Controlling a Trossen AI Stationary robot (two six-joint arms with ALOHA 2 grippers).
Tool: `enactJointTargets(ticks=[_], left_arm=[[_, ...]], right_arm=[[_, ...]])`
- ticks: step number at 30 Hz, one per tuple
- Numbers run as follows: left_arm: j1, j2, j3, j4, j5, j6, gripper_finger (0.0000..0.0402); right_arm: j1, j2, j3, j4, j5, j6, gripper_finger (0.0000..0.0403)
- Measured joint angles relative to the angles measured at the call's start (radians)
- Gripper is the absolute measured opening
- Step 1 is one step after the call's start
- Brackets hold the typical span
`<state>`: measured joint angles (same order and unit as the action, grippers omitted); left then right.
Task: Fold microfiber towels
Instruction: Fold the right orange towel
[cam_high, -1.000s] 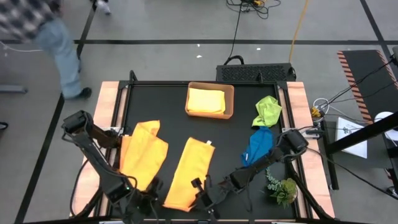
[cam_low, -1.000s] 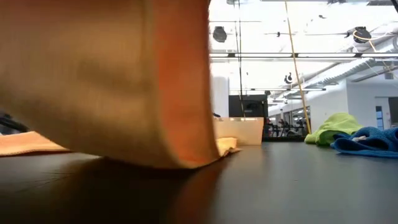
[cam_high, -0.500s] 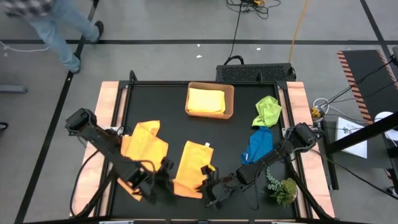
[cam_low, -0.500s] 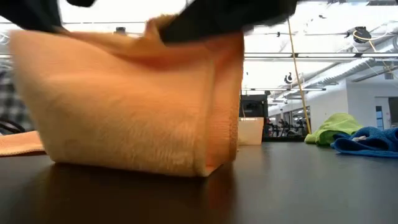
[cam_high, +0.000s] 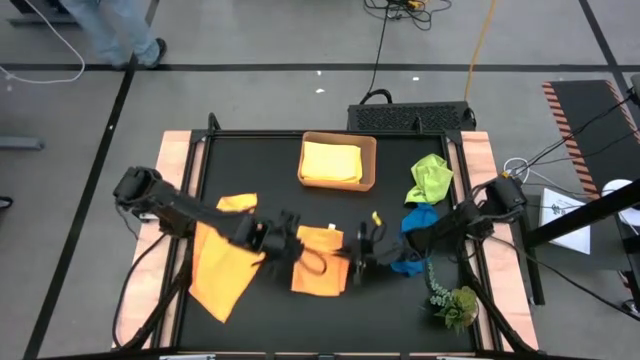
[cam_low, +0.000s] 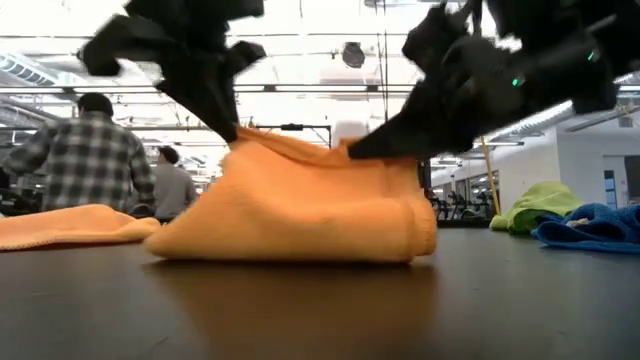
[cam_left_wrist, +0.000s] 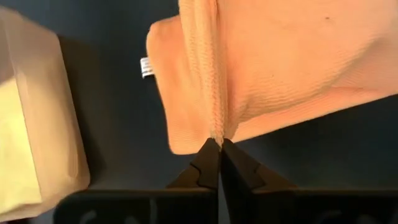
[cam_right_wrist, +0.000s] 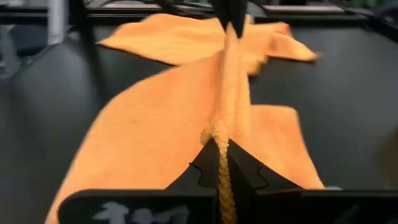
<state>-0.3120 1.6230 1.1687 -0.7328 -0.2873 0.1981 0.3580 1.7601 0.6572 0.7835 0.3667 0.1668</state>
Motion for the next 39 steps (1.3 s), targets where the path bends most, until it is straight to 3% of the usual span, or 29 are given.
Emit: enactJointTargets(ticks=[9,19,27,31,39], left_arm=[[0.141,0.000,-0.025,-0.024,0.134,-0.060,0.0004],[0.189,0.013,-0.033,-0.012,0.104,-0.061,0.0004],[0.287,0.023,-0.135,0.116,0.132,-0.020,0.0003],[0.332,0.022,-0.186,0.242,0.096,-0.017,0.0021],[0.367,0.021,-0.198,0.308,0.029,0.013,0.0087]], right_arm=[[-0.104,0.049,-0.013,0.040,-0.008,-0.026,0.0000],[-0.174,0.051,-0.013,0.028,-0.006,-0.021,0.0000],[-0.224,0.102,-0.013,0.040,0.001,0.005,0.0000],[-0.259,0.143,-0.014,0.063,0.029,0.005,0.0007],[-0.279,0.131,-0.016,0.055,0.081,-0.005,0.0055]])
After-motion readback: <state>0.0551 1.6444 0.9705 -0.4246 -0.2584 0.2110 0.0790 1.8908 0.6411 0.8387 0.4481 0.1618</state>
